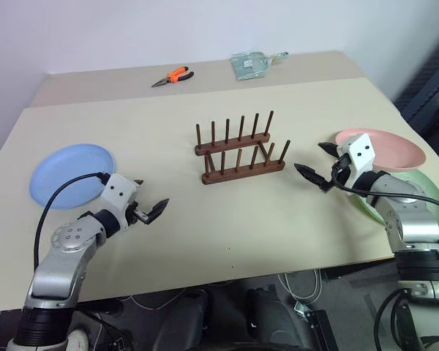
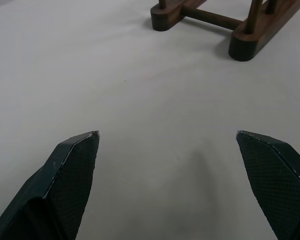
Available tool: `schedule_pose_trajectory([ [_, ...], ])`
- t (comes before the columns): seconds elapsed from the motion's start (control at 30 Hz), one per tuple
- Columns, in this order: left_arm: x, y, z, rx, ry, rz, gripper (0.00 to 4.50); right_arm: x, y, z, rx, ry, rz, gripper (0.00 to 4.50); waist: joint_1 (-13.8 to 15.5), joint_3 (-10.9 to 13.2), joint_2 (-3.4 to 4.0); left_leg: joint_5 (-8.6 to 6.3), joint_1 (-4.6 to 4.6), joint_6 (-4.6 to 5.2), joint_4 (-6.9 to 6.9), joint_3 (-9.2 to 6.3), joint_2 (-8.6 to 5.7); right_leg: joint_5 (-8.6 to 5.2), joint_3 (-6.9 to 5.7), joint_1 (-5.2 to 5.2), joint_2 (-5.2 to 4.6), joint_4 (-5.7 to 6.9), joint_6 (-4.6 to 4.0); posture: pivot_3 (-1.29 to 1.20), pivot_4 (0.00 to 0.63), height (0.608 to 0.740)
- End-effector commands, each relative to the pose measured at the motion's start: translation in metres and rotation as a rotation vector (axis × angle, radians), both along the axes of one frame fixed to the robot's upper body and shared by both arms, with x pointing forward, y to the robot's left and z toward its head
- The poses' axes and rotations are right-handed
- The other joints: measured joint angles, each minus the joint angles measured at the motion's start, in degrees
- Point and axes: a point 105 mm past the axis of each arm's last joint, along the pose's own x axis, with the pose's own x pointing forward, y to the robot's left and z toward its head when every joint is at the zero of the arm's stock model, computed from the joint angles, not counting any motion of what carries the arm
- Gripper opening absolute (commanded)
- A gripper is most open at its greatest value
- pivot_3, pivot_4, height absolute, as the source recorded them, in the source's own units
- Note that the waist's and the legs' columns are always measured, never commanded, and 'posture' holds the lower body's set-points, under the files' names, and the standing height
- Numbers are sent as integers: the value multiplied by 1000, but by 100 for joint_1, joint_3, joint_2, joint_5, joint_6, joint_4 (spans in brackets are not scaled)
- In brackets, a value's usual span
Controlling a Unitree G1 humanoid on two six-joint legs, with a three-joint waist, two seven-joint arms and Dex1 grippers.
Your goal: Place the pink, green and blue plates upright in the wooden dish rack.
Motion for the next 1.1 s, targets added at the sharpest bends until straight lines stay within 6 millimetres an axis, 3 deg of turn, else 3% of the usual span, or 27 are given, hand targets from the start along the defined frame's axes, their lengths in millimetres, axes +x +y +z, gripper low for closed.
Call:
schedule_pose_trajectory([
  [0.03, 2, -3, 7, 9, -36, -5, 4500, 4, 5, 11, -11, -49, 12, 4437, 21, 0, 0, 0, 0, 0, 0, 0, 0, 0, 0, 0, 0, 0, 0, 0, 150, 727],
  [0.17, 2, -5, 6, 8, -38, -5, 4500, 5, 4, 9, -22, -52, 12, 4437, 41, 0, 0, 0, 0, 0, 1, 0, 0, 0, 0, 0, 0, 0, 0, 0, 150, 727],
  [0.4, 11, -29, -5, -22, 36, -162, 4500, -3, 17, 1, -45, -7, 91, 4437, 45, 0, 0, 0, 0, 0, 3, 0, -1, 0, -2, 3, -1, -1, 0, 0, 150, 727],
  [0.63, 57, -84, -20, -15, 99, -361, 4500, -19, 28, 0, -50, -63, 48, 4437, 73, -1, 0, 2, -2, -3, 8, -4, -3, 2, -7, 4, -2, 0, 2, 0, 150, 727],
  [0.87, 77, -117, -41, 52, 180, -496, 4500, -44, 24, -9, -61, -55, -35, 4437, 78, -6, -1, 4, -2, 0, 9, -7, -6, 2, -10, 5, -4, 1, 3, 0, 150, 727],
  [0.9, 78, -118, -41, 47, 179, -501, 3968, -46, 24, -9, -64, -54, -42, 4500, 66, -8, -1, 3, -2, -1, 13, -7, -6, 2, -10, 8, -4, 1, 4, 0, 150, 727],
  [0.97, 77, -124, -40, 21, 174, -521, 3319, -50, 23, -9, -61, -54, -56, 4500, 59, -11, -2, 2, -1, 0, 14, -7, -7, 2, -9, 10, -5, 0, 5, 0, 150, 727],
  [1.1, 73, -127, -41, 23, 161, -554, 1199, -51, 21, -9, -67, -50, -68, 4500, 54, -13, -1, 4, 0, 4, 14, -7, -6, 2, -9, 10, -5, 0, 5, 0, 150, 727],
])
